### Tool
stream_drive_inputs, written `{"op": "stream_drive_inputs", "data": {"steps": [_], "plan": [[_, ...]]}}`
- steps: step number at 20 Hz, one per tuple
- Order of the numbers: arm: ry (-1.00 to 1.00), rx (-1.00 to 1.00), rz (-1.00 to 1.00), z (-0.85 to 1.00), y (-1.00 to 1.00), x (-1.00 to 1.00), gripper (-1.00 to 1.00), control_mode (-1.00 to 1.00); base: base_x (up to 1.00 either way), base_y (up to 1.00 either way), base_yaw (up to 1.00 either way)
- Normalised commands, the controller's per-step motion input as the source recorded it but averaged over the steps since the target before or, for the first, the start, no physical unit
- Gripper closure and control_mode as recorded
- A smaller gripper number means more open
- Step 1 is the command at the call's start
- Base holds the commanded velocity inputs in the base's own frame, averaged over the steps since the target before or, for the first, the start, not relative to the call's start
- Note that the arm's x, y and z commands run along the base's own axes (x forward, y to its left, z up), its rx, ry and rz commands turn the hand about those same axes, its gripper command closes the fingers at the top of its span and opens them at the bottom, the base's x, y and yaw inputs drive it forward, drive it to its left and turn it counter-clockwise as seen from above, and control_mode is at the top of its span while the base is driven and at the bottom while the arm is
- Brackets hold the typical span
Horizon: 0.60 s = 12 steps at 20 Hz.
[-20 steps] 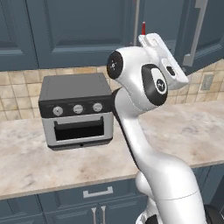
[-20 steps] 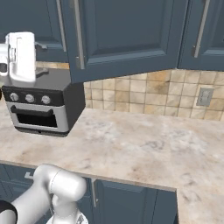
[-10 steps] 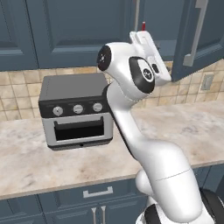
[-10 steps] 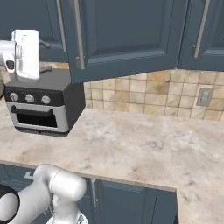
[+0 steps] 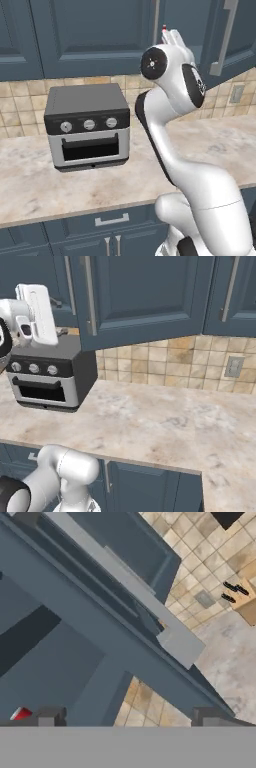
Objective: Move the mustard and ketchup from the cabinet to the dining counter.
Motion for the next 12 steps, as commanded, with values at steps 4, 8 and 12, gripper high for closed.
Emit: {"op": "stream_drive_inputs", "data": {"steps": [4, 8, 12], "plan": [[-0.13, 0.10, 0.00, -0.21, -0.20, 0.40, -1.00, -1.00, 0.00, 0.00, 0.00], [-0.20, 0.22, 0.00, -0.16, -0.15, 0.54, -1.00, -1.00, 0.00, 0.00, 0.00], [-0.31, 0.28, 0.00, -0.04, -0.04, 0.43, -1.00, -1.00, 0.00, 0.00, 0.00]]}}
